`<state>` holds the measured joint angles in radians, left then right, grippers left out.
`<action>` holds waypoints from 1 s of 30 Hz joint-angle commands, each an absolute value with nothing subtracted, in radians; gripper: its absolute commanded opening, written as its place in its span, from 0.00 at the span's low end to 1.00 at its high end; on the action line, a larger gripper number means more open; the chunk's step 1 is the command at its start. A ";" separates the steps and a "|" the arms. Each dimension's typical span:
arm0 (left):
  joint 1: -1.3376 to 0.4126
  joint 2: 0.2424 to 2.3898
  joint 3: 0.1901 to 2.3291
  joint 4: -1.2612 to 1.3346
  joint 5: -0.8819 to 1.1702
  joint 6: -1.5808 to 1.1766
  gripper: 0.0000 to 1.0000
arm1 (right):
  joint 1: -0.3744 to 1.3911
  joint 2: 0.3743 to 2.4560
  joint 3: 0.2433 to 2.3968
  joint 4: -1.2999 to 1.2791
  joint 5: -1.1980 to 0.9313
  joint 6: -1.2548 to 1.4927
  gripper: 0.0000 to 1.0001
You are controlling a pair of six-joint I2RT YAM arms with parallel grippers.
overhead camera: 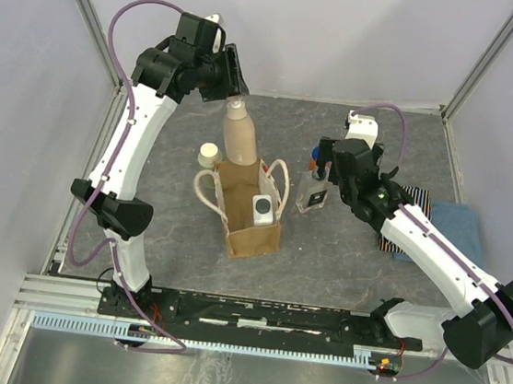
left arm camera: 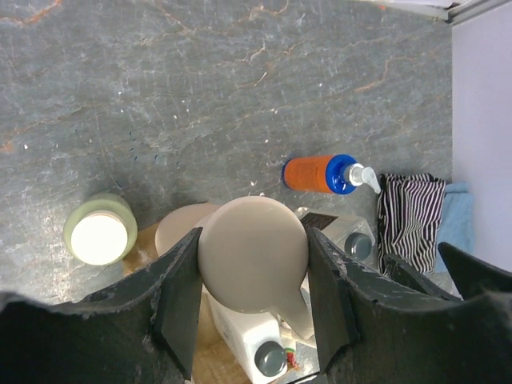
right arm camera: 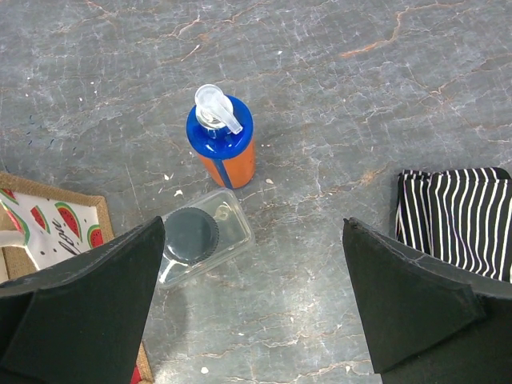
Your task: Take the personal care products out of the canvas bag
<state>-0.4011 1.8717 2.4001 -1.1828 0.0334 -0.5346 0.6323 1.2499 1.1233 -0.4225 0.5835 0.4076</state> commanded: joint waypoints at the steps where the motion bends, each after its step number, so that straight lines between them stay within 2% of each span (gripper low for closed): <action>1: -0.384 1.796 2.469 -0.978 0.054 -0.593 0.08 | 0.624 1.237 1.136 -0.403 0.582 0.419 1.00; 8: -0.350 1.815 2.443 -0.944 0.065 -0.607 0.10 | 0.622 1.225 1.129 -0.412 0.570 0.422 1.00; 12: -0.333 1.825 2.343 -0.885 0.043 -0.595 0.10 | 0.621 1.220 1.131 -0.420 0.540 0.424 1.00; 16: -0.319 1.856 2.259 -0.853 0.011 -0.570 0.08 | 0.623 1.227 1.163 -0.428 0.375 0.398 1.00; 18: -0.315 1.858 2.198 -0.823 -0.005 -0.558 0.06 | 0.630 1.229 1.198 -0.455 0.302 0.399 0.94; 23: -0.312 1.831 2.027 -0.722 -0.035 -0.549 0.06 | 0.802 1.185 1.264 -0.469 0.417 0.297 0.91; 27: -0.310 1.827 1.951 -0.683 -0.048 -0.550 0.06 | 0.909 1.250 1.365 -0.517 0.364 0.236 0.90; 30: -0.310 1.831 1.905 -0.679 -0.065 -0.564 0.13 | 0.963 1.327 1.427 -0.559 0.341 0.234 0.89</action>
<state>-0.3153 1.8805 1.9057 -0.8631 -0.0387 -0.5602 0.9150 1.2537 1.3304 -0.5152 0.3672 0.2859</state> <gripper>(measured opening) 0.563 0.895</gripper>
